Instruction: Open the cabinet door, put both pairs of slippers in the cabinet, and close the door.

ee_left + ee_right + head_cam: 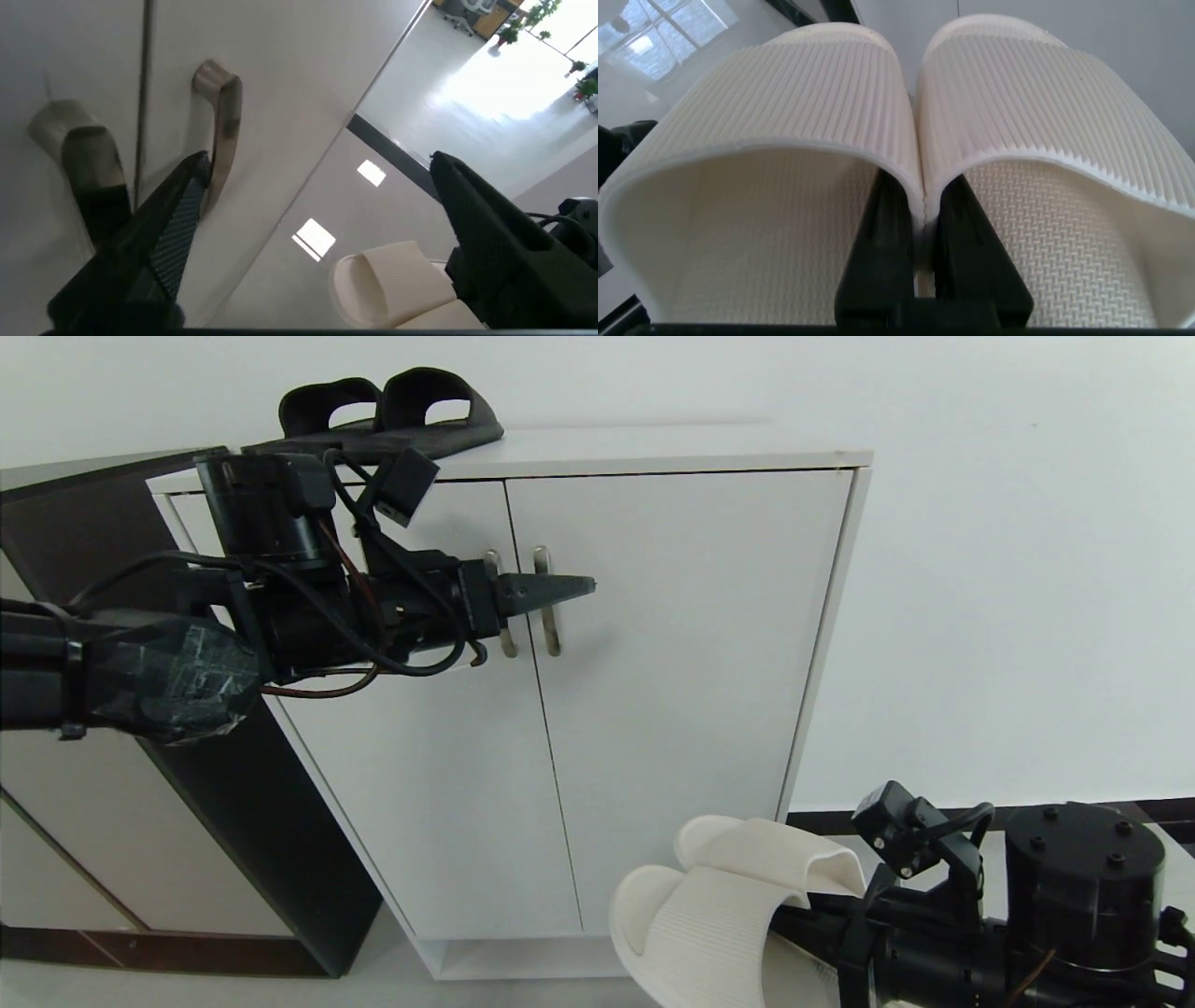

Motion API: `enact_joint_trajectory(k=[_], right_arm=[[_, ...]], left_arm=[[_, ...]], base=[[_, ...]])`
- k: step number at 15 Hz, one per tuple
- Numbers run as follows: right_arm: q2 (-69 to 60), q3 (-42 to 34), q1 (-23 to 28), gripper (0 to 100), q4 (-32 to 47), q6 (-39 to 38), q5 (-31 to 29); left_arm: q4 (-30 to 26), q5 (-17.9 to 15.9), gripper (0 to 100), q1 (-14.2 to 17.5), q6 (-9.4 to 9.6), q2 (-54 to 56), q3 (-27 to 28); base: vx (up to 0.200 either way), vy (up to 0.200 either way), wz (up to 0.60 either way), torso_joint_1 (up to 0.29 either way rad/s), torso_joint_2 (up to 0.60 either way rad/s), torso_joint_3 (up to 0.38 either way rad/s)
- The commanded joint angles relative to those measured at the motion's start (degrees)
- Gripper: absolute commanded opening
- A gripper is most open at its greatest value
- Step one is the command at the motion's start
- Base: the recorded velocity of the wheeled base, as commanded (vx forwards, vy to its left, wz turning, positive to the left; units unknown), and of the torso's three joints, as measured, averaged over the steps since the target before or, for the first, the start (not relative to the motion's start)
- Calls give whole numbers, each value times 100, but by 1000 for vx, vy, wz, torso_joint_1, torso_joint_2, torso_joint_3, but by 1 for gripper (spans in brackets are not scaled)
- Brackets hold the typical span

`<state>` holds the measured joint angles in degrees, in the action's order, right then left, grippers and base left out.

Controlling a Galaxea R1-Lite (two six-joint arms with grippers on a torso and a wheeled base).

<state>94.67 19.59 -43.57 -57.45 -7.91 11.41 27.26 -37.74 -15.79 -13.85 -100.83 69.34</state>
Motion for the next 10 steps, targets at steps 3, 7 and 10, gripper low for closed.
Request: enact_joint_trajectory(k=[3, 7, 10], right_arm=[[-19, -61, -11, 0, -11, 9, 10], [-80, -447, -11, 0, -662, 18, 564], [-98, -808, -11, 0, -1049, 352, 977]], left_arm=[[-10, -5, 0, -3, 5, -69, -43], [271, -5, 0, -214, 594, 424, -975], [843, 232, 0, -636, 567, 1259, -2047]], base=[[0, 0, 0, 0, 0, 0], [0, 0, 0, 0, 0, 0], [0, 0, 0, 0, 0, 0]])
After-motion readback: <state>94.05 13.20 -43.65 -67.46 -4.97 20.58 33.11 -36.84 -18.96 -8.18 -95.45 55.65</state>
